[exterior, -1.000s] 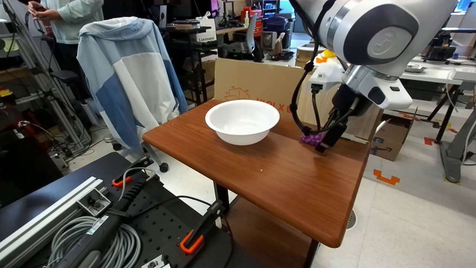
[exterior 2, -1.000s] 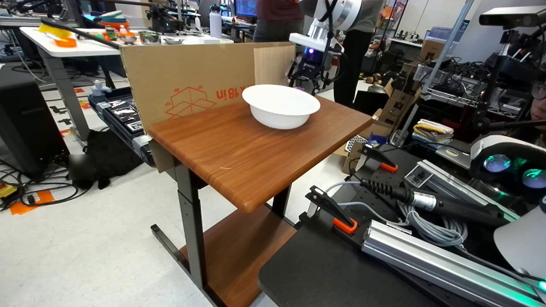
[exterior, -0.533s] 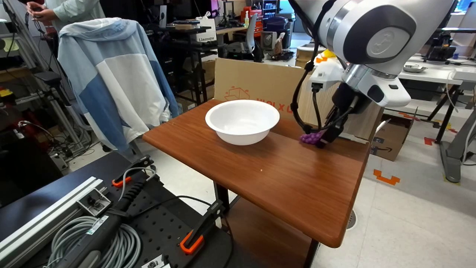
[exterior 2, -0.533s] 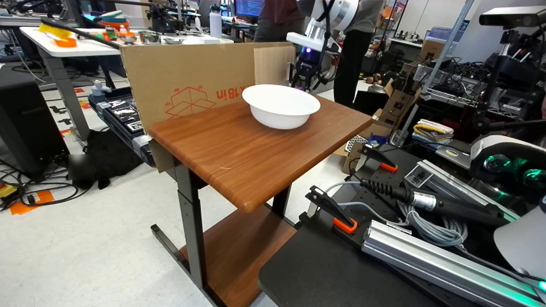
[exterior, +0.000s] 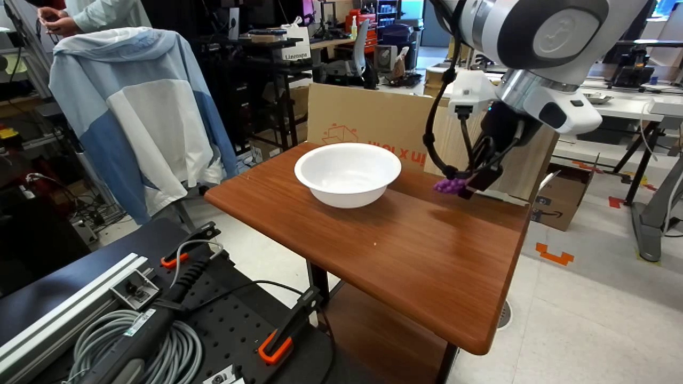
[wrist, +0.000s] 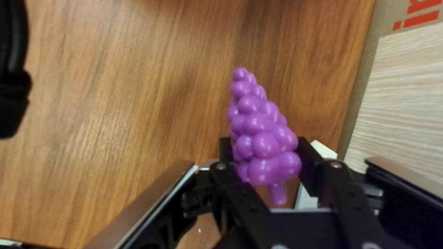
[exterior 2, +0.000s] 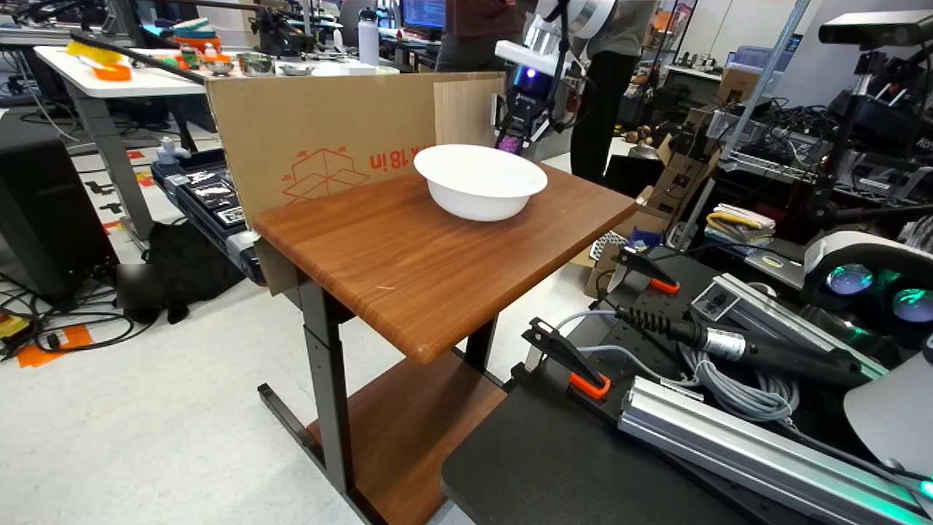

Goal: Pick up the purple toy from the table and put it in the white dish.

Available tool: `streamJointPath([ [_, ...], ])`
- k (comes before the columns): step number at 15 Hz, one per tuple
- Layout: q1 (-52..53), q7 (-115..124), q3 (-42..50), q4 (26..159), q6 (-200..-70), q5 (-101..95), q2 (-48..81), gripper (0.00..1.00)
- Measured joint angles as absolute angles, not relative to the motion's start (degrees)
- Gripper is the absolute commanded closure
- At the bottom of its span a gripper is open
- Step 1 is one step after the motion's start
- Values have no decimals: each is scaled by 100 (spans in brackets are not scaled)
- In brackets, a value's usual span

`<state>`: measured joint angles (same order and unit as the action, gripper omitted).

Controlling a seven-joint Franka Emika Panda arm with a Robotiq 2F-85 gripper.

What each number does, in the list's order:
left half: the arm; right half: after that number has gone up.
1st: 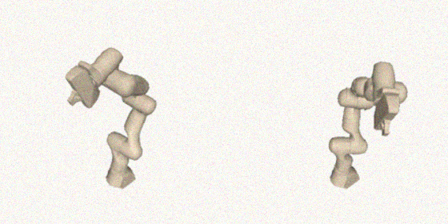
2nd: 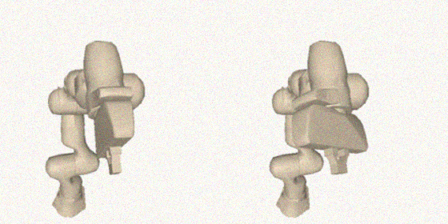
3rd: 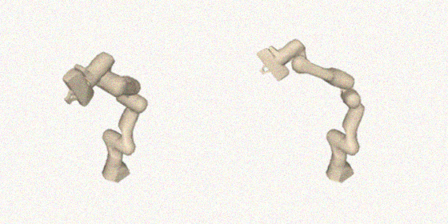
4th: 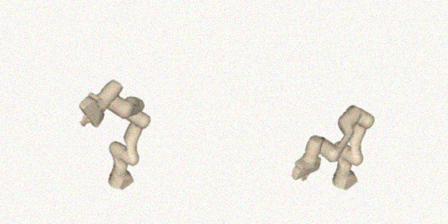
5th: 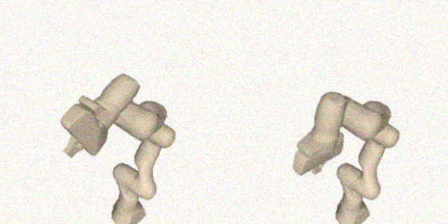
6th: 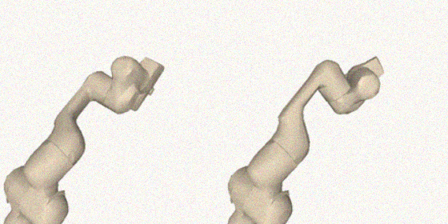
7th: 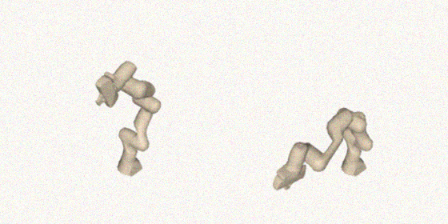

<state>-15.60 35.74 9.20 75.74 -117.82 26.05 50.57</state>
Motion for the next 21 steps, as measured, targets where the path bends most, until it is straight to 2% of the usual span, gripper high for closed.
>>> streamJointPath([
  [10, -1083, 1641, 292, 10059, -11814, 2664, 2391, 78],
  [21, -628, 1586, 145, 11070, -11956, 2778, 2240, 78],
])
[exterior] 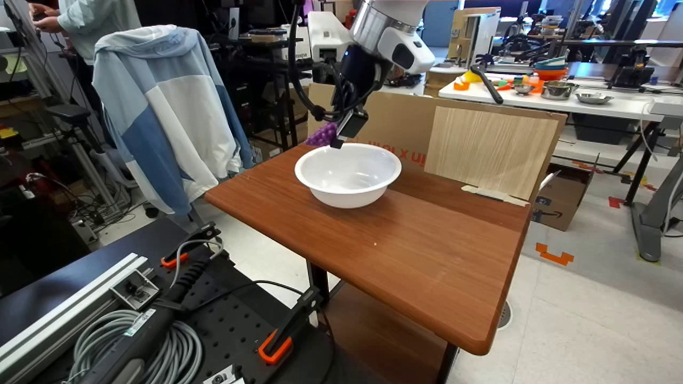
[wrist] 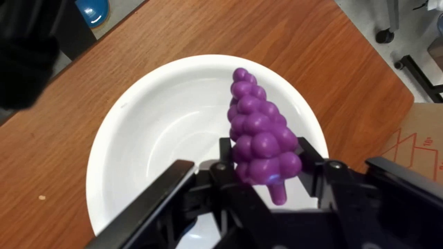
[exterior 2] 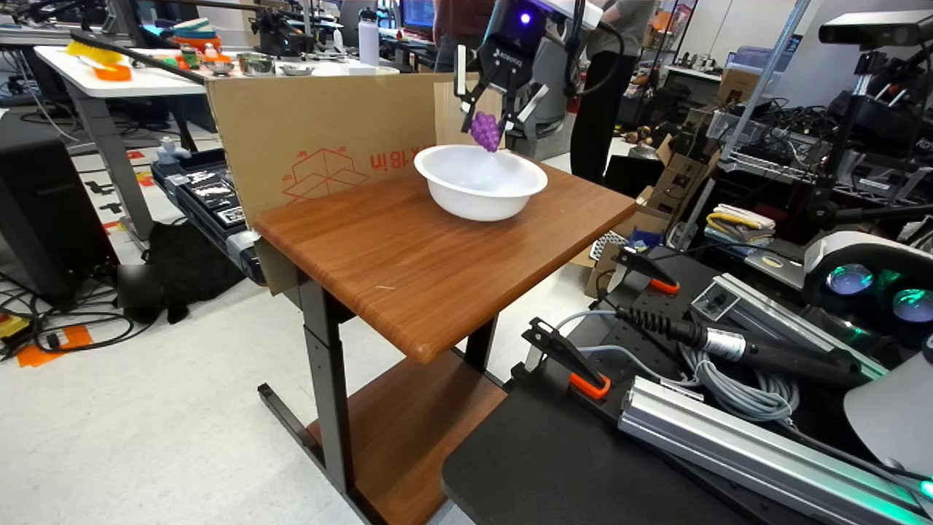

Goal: Pick up the purple toy from the table and put it in the white dish.

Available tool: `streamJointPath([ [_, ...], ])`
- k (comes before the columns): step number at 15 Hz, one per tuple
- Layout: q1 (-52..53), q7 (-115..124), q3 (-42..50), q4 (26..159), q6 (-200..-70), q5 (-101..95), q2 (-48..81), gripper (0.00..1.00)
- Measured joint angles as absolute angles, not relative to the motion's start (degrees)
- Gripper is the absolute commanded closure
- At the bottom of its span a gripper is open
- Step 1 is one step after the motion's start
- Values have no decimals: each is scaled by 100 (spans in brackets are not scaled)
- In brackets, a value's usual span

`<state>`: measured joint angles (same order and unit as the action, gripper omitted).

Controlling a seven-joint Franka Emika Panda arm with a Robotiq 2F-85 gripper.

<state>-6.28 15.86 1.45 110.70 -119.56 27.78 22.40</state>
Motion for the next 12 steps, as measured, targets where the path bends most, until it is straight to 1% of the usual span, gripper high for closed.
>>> streamJointPath([
  [4, -636, 1584, 164, 11113, -12197, 2778, 2246, 78],
  [5, -636, 1584, 174, 11112, -12279, 2778, 2249, 28],
  [6, -637, 1584, 188, 11107, -12330, 2777, 2254, 27],
  [7, -639, 1585, 205, 11098, -12367, 2777, 2265, 22],
  [10, -645, 1585, 238, 11086, -12359, 2775, 2280, 1],
  [12, -657, 1580, 248, 11093, -12278, 2775, 2255, 0],
])
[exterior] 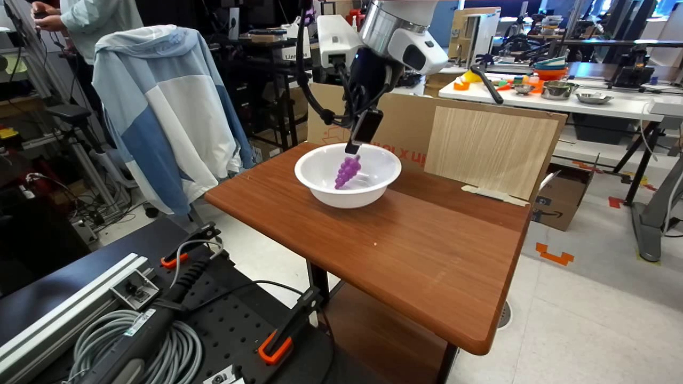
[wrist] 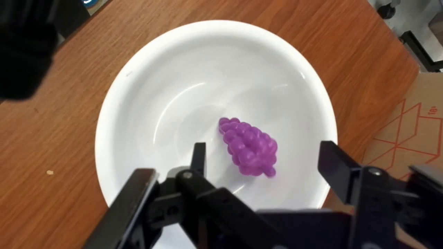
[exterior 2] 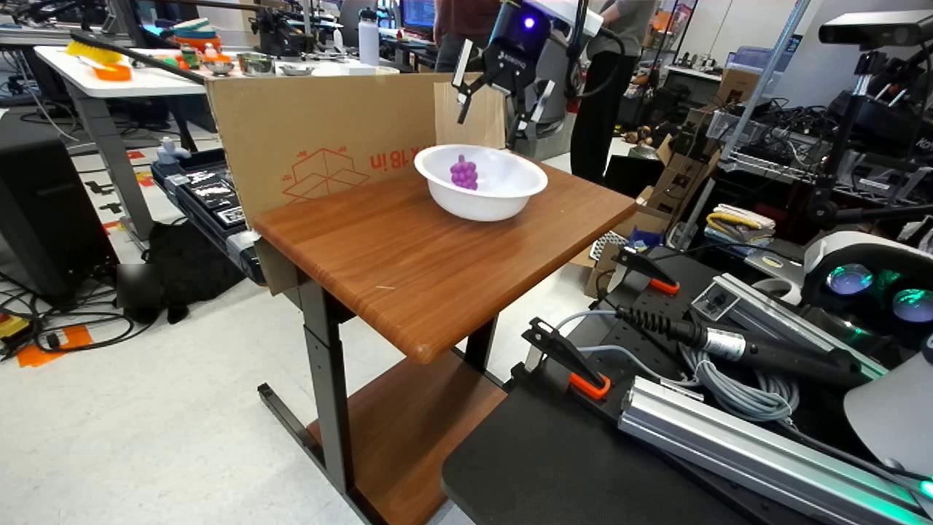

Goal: Pick up the purple toy from the table and put it in the white dish.

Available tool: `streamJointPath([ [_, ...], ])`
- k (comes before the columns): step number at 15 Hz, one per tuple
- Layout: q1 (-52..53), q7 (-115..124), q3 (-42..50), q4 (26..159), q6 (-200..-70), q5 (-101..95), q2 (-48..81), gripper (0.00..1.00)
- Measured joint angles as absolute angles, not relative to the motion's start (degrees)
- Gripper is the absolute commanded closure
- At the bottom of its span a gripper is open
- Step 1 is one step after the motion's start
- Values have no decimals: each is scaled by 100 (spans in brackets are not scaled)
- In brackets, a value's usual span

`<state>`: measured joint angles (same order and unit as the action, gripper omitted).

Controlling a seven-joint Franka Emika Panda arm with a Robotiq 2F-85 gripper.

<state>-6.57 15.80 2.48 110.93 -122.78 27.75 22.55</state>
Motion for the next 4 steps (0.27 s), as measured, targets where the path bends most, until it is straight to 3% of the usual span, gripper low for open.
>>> streamJointPath([
  [4, -765, 1462, 339, 11254, -11493, 2713, 1787, 0],
])
